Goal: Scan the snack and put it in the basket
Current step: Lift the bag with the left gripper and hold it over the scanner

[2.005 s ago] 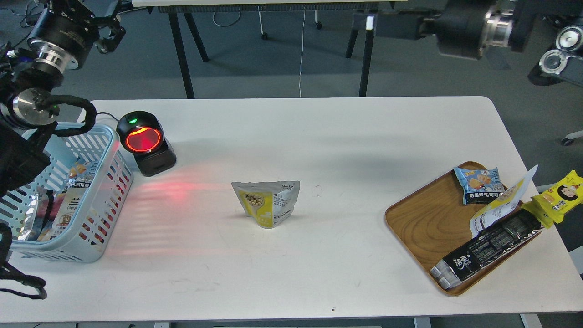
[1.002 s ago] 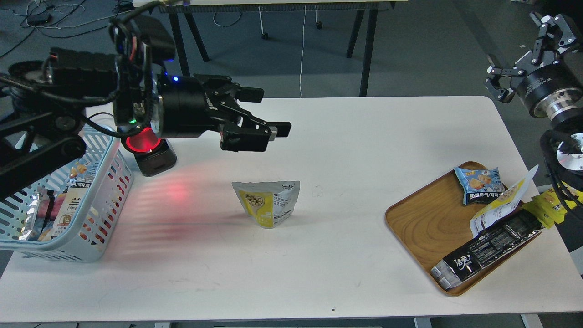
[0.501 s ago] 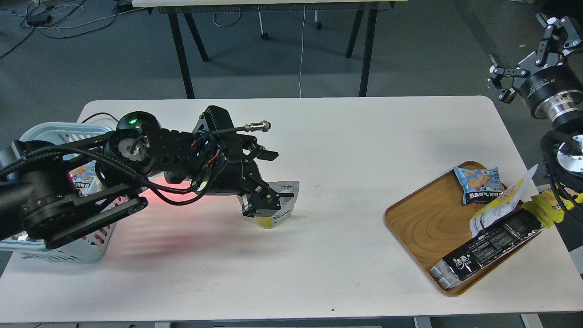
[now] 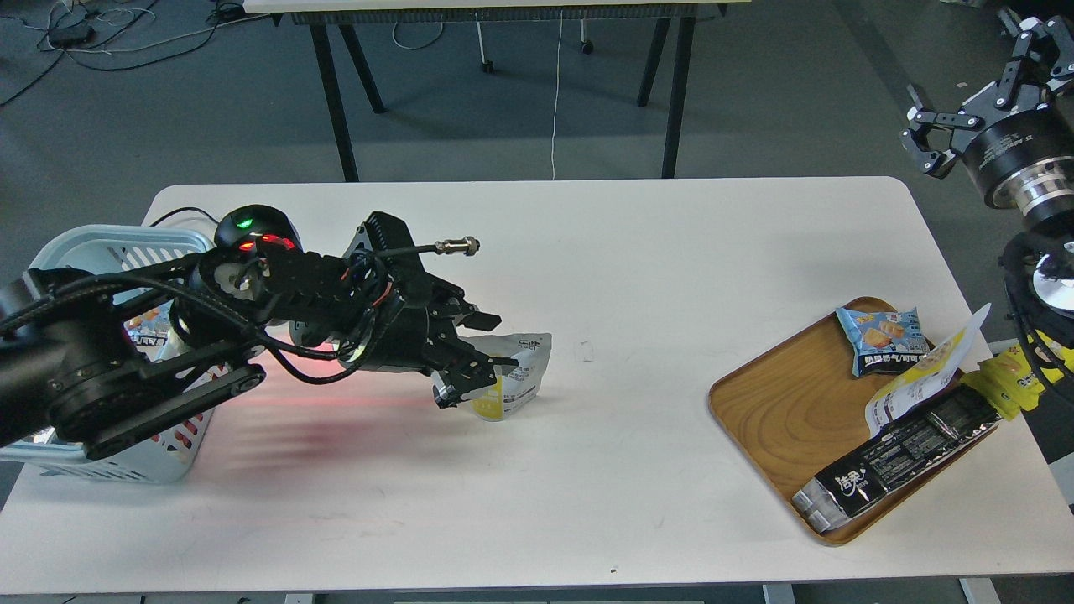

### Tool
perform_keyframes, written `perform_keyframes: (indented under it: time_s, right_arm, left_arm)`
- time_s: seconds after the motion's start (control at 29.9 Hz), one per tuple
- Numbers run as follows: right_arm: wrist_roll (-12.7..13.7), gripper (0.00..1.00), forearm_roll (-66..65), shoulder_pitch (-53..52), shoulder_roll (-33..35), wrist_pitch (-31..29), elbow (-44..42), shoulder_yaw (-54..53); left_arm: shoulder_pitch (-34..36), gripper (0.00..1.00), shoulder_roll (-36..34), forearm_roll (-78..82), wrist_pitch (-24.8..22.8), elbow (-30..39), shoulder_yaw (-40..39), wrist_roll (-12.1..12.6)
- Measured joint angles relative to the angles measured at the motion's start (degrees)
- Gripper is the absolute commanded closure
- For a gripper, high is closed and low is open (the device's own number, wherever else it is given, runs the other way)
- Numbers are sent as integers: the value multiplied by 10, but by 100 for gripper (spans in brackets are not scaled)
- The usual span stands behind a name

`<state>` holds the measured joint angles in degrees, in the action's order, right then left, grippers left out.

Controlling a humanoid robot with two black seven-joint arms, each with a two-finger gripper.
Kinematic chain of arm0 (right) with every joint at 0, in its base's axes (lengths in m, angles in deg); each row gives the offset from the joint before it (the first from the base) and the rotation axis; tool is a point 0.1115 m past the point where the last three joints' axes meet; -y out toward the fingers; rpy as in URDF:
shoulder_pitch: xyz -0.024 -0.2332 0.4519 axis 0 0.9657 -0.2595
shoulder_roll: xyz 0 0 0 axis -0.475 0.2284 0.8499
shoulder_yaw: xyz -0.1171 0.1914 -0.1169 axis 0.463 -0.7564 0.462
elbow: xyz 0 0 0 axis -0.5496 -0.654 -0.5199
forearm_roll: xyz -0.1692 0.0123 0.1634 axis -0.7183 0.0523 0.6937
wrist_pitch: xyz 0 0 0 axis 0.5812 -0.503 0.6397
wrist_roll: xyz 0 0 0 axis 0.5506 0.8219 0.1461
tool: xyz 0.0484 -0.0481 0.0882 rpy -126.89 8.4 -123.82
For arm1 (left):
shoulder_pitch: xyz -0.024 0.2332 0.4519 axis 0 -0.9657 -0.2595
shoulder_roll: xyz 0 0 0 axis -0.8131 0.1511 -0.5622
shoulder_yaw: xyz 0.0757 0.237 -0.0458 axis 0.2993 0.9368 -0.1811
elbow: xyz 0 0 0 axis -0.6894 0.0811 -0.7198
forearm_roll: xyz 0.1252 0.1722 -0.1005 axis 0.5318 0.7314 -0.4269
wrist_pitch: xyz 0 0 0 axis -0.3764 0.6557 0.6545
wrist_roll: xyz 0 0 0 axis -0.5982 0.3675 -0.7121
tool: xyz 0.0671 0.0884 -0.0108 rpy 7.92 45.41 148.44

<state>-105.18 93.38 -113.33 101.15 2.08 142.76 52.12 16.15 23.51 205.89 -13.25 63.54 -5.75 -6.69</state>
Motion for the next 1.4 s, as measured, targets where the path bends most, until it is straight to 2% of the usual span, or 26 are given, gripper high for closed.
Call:
perform_keyframes:
  time_s: [0.27, 0.43, 0.74, 0.94, 1.17, 1.4]
  right_arm:
    - [0, 2, -1, 0, 1, 0, 1, 0]
    - [0, 2, -2, 0, 6, -1, 0, 0]
    - [0, 2, -2, 0, 8, -1, -1, -14]
    - [0, 2, -2, 0, 15, -3, 0, -17]
    - [0, 2, -2, 0, 16, -8, 0, -17]
    - [0, 2, -2, -3, 16, -9, 2, -17]
  left_arm:
    - [-2, 94, 1, 0, 0, -11, 0, -3]
    - [-2, 100, -2, 0, 0, -11, -1, -4]
    - [-12, 100, -31, 0, 0, 14, -16, -8]
    - [-13, 100, -97, 0, 0, 42, -63, -50]
    - [-13, 100, -190, 0, 0, 41, -81, -72]
    - [-13, 100, -219, 0, 0, 33, -76, -80]
